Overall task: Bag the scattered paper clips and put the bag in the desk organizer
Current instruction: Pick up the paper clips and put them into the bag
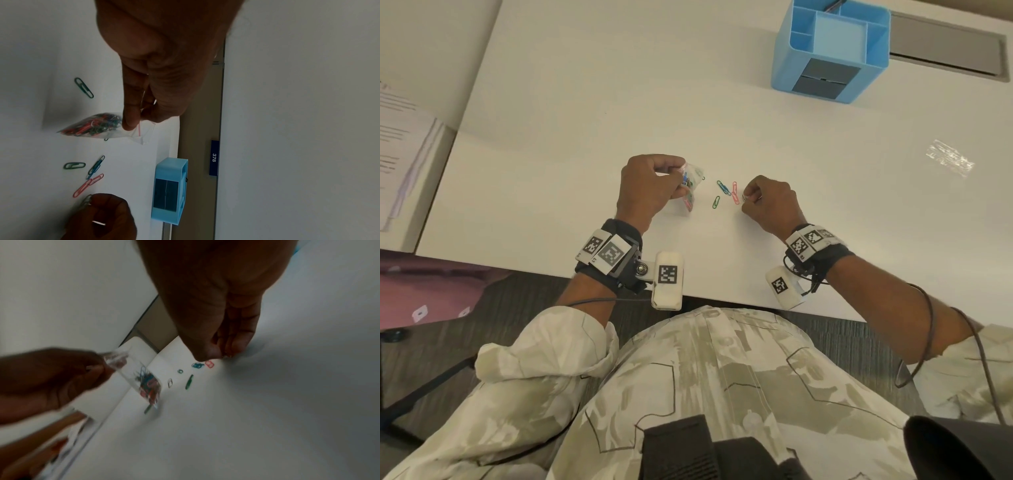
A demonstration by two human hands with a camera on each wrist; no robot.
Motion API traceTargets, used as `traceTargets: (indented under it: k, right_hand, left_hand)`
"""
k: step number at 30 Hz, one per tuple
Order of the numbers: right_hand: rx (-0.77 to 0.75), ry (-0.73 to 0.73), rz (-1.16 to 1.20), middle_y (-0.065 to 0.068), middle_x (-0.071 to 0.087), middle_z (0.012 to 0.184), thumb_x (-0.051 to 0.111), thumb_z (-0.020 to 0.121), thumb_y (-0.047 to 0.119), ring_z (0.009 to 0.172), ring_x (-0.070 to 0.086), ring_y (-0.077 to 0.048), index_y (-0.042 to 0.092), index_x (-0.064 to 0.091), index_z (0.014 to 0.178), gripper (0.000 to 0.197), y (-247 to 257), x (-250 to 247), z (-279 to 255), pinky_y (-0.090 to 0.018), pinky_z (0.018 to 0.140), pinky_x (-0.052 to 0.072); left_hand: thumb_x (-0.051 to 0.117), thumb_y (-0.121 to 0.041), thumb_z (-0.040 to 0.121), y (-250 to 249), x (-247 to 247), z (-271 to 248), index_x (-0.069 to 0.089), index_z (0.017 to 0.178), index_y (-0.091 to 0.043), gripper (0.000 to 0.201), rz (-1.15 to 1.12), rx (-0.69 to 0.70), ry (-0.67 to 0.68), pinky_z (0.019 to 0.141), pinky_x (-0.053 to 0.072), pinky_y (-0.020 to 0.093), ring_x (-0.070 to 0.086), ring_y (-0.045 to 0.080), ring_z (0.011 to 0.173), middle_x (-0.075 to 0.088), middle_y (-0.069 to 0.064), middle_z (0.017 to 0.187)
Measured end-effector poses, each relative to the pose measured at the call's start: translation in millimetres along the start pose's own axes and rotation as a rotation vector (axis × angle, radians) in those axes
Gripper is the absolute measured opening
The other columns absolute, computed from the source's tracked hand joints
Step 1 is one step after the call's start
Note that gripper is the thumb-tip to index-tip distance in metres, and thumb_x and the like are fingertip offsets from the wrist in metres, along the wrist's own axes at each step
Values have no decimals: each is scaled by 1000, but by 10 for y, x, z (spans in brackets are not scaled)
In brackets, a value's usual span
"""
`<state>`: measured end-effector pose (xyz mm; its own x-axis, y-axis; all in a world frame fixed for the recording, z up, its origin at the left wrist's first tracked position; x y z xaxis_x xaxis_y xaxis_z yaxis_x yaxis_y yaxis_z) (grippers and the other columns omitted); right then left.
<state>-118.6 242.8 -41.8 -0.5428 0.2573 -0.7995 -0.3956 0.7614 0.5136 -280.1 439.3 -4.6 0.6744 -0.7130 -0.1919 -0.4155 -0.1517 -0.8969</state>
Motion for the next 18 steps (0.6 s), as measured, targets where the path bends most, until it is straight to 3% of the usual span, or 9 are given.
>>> traceTargets:
  k: [4, 8, 10, 13, 18]
  right_hand:
    - [25, 17, 259, -2, 75, 92, 58, 85, 12, 81, 74, -20, 12, 73, 94, 17, 129, -200, -3, -25, 75, 60]
    - [-64, 105, 538, -10, 75, 98, 65, 88, 10, 88, 76, -23, 11, 75, 98, 15, 467, -393, -68, -33, 86, 62]
    - [-129, 127, 535, -4, 77, 97, 68, 88, 14, 88, 75, -21, 14, 76, 101, 15, 654, -472, -96, -31, 86, 61]
    - [-246, 98, 393, 5, 78, 92, 71, 88, 18, 83, 74, -8, 18, 77, 105, 18, 909, -567, -139, -22, 84, 58]
    - [-366, 100, 232, 4, 77, 101, 68, 88, 14, 90, 71, 1, 16, 73, 115, 27, 1131, -540, -173, -9, 84, 53]
  left_hand:
    - [71, 1, 94, 6, 23, -11, 80, 108, -11, 20, 0, 5, 10, 84, 67, 37, 82, 21, 75, 74, -3, 97]
    - [71, 1, 94, 8, 72, -21, 79, 109, -7, 19, 3, 11, 19, 79, 68, 33, 82, 20, 80, 75, -1, 97]
    - [71, 2, 93, 3, 105, -22, 79, 109, -7, 19, 7, 17, 27, 77, 68, 32, 82, 22, 86, 75, -1, 98]
    - [72, 2, 93, -12, 165, -34, 79, 110, -6, 20, 8, 22, 40, 75, 68, 31, 81, 22, 87, 75, 0, 99]
    - [71, 2, 92, -50, 204, -49, 80, 109, -6, 21, 7, 41, 36, 76, 68, 31, 81, 20, 86, 76, 5, 103]
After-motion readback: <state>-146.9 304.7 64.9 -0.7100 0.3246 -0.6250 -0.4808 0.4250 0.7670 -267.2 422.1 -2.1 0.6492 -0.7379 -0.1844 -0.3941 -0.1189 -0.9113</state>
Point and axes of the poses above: each hand's wrist, its own z-axis towards the middle knuckle, its own x-axis out of the palm, y = z × x, the point moved 8 cm from there along z, towards the middle knuckle
